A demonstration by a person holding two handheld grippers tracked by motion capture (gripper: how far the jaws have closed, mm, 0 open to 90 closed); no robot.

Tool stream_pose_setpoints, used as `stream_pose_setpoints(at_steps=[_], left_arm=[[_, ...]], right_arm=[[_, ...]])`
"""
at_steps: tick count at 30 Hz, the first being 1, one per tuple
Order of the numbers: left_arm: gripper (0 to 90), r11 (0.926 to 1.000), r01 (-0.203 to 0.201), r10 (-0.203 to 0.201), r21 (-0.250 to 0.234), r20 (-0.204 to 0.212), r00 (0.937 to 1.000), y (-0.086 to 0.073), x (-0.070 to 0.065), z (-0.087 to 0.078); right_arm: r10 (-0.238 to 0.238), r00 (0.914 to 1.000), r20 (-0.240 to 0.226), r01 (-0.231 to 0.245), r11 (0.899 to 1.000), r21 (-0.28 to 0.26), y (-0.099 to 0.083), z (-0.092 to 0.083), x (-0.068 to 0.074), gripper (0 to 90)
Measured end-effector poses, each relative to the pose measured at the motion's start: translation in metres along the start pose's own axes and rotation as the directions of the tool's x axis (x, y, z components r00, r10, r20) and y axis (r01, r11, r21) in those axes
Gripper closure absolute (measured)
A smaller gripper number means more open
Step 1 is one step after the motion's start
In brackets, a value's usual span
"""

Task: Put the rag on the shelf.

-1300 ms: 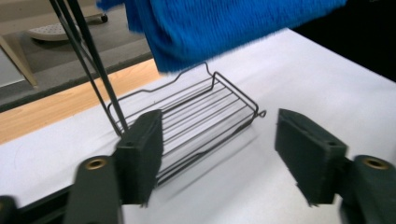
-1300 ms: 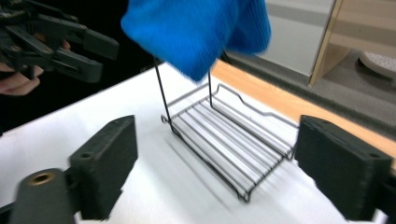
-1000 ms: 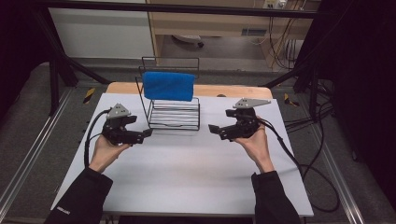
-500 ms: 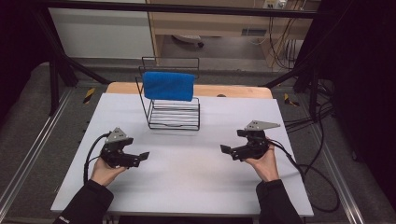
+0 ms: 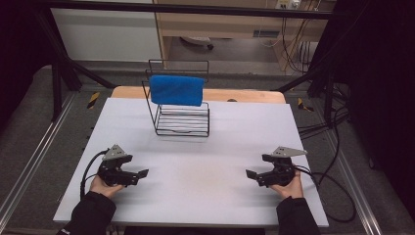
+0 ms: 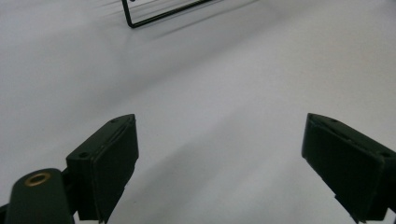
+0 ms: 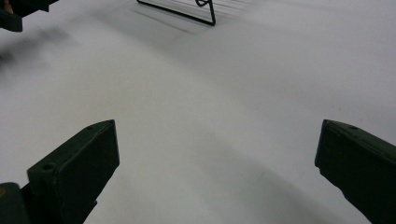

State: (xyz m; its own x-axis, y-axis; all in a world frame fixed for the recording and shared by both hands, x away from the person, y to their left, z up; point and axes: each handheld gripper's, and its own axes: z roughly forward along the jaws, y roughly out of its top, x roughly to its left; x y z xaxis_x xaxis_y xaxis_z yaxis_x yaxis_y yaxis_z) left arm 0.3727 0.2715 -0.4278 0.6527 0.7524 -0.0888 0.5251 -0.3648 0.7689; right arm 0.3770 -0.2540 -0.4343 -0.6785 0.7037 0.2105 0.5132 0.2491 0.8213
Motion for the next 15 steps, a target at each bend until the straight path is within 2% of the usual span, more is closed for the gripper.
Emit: stream_pose_setpoints(at_steps=[4, 6, 7, 15], left_arm=[[11.1, 1.0000, 0.005, -0.005, 0.004, 0.005, 1.0000, -0.005, 0.000, 0.001], [11.1, 0.9999, -0.006, 0.006, 0.010, 0.003, 1.0000, -0.007, -0.001, 0.001], [11.1, 0.9999, -0.010, 0.010, 0.009, 0.003, 1.0000, -0.008, -0.001, 0.001], [11.1, 0.9999, -0.007, 0.007, 0.009, 0.010, 0.9999, -0.010, -0.001, 0.003]], right_arm=[[0.023, 0.9997, 0.001, -0.023, 1.000, 0.015, -0.014, -0.005, -0.004, 0.6], [0.023, 0.9997, 0.003, -0.023, 1.000, 0.019, -0.019, -0.006, -0.004, 0.6], [0.009, 0.9999, 0.007, -0.009, 1.000, 0.019, -0.020, -0.006, -0.005, 0.6], [0.009, 0.9999, 0.009, -0.009, 1.000, 0.018, -0.021, -0.006, -0.004, 0.6]])
